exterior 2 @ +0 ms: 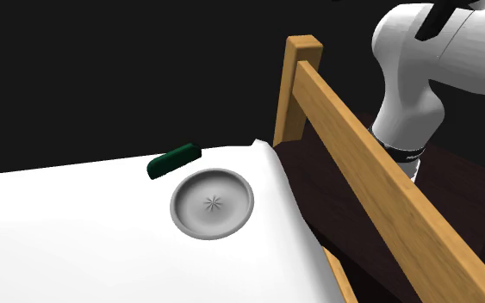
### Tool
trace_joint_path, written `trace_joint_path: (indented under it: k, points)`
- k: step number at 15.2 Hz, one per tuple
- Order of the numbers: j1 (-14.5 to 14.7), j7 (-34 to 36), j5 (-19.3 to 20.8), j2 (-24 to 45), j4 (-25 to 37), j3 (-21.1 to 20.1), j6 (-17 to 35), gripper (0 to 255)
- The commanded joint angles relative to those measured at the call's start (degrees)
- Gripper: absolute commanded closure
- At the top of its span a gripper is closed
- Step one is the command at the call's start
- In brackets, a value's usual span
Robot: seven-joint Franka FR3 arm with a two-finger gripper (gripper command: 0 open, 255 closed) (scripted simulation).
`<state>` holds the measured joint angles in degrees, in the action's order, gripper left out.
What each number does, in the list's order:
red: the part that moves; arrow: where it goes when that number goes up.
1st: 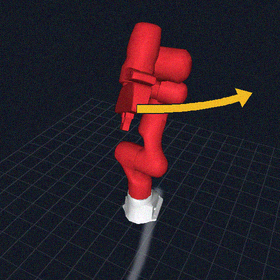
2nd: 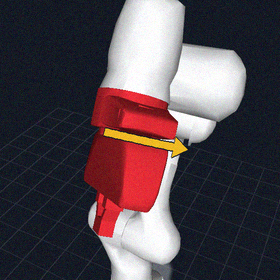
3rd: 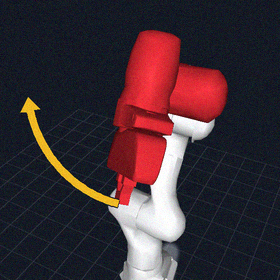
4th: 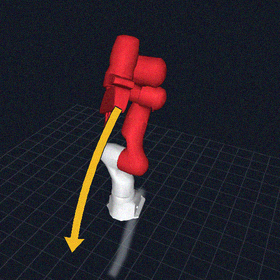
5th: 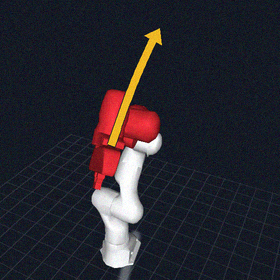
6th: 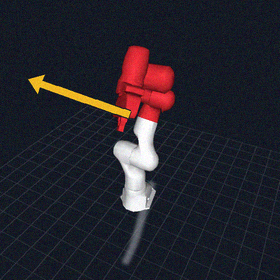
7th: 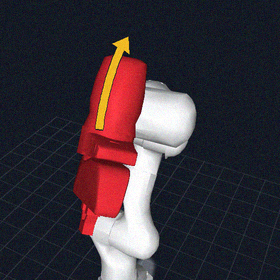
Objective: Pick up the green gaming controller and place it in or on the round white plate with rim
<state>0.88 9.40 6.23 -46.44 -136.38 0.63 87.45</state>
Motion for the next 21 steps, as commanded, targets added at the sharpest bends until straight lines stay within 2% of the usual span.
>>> trace_joint_path:
  k: [1,11,17,21]
  points:
    - [0.0,0.0,0.0,0.0,0.0,0.0,0.0,0]
    - [-3.6,-8.6,6.7,6.0,-9.2,10.8,16.5,0]
    - [-5.4,-13.9,9.6,14.2,-11.0,17.6,27.4,0]
    - [-6.0,-17.8,10.2,21.6,-10.5,22.2,34.9,0]
